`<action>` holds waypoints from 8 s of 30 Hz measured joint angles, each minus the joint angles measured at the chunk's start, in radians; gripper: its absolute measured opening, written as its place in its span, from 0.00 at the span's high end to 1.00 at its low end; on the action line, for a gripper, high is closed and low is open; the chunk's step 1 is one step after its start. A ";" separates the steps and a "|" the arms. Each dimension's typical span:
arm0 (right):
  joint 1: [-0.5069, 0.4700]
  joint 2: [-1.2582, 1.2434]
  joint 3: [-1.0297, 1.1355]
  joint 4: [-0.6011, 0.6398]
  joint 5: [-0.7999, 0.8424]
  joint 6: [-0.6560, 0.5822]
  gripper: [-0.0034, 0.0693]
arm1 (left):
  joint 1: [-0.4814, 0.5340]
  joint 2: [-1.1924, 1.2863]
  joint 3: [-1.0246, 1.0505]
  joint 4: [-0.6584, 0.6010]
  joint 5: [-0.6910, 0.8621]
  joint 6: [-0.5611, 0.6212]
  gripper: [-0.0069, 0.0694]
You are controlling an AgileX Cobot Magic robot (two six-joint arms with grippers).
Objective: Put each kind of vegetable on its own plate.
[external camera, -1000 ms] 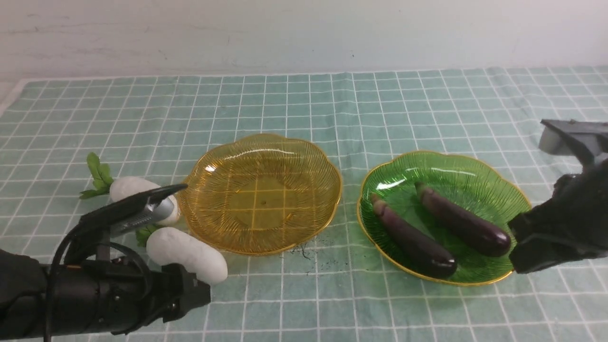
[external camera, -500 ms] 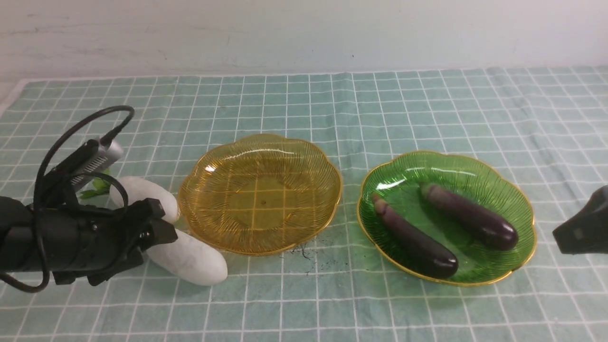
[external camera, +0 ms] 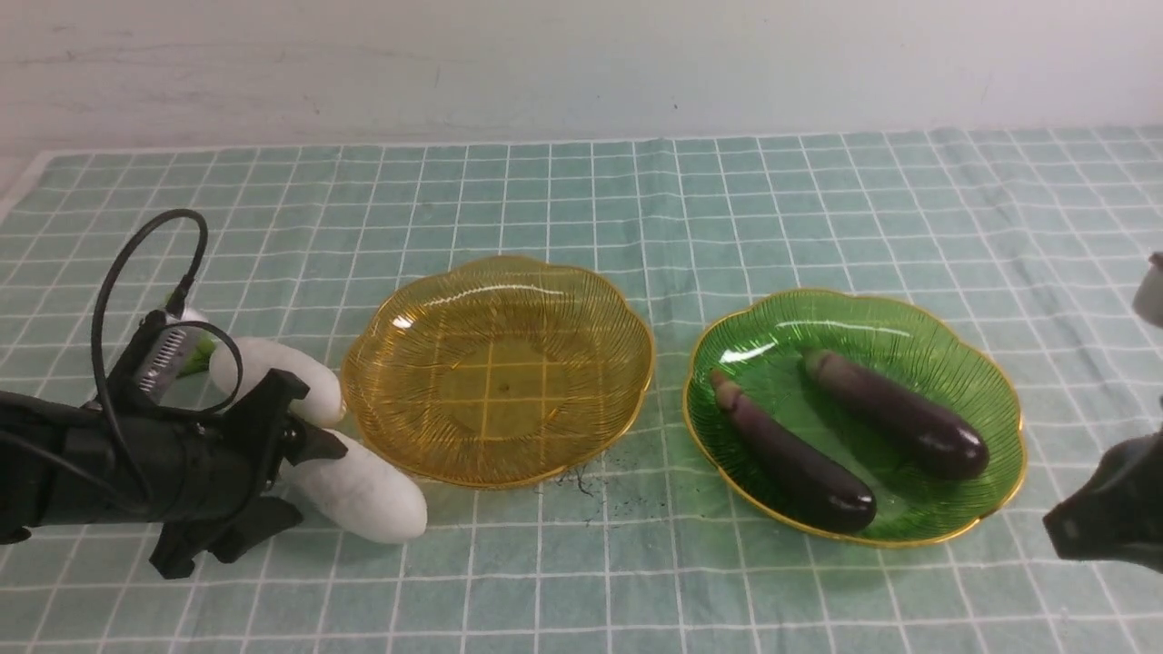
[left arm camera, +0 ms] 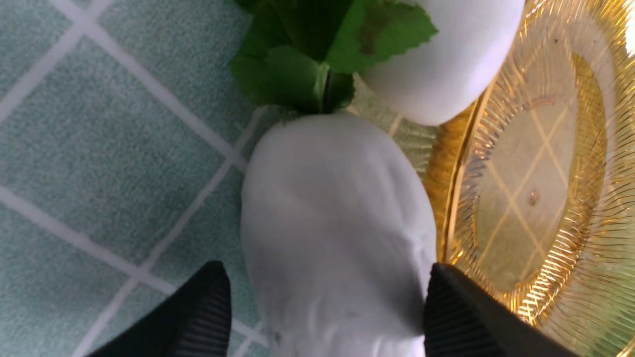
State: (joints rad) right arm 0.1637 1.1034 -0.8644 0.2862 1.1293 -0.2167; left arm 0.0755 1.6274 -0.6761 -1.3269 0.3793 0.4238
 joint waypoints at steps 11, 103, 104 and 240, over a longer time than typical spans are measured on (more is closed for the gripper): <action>0.000 -0.001 0.007 -0.015 -0.022 0.000 0.97 | 0.000 0.003 -0.002 -0.038 -0.018 0.143 0.43; 0.000 -0.001 0.037 0.007 -0.024 -0.003 0.97 | 0.042 0.057 -0.933 0.896 0.847 -0.117 0.89; 0.000 -0.001 0.037 0.007 -0.024 -0.003 0.97 | 0.057 0.042 -0.917 0.967 0.850 -0.135 0.90; 0.000 -1.069 0.525 -0.008 -0.739 -0.020 0.97 | -0.315 0.331 -1.199 1.079 0.849 -0.340 0.92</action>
State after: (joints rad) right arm 0.1637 0.0342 -0.3391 0.2779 0.3904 -0.2362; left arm -0.2393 1.9583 -1.8751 -0.2482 1.2284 0.0843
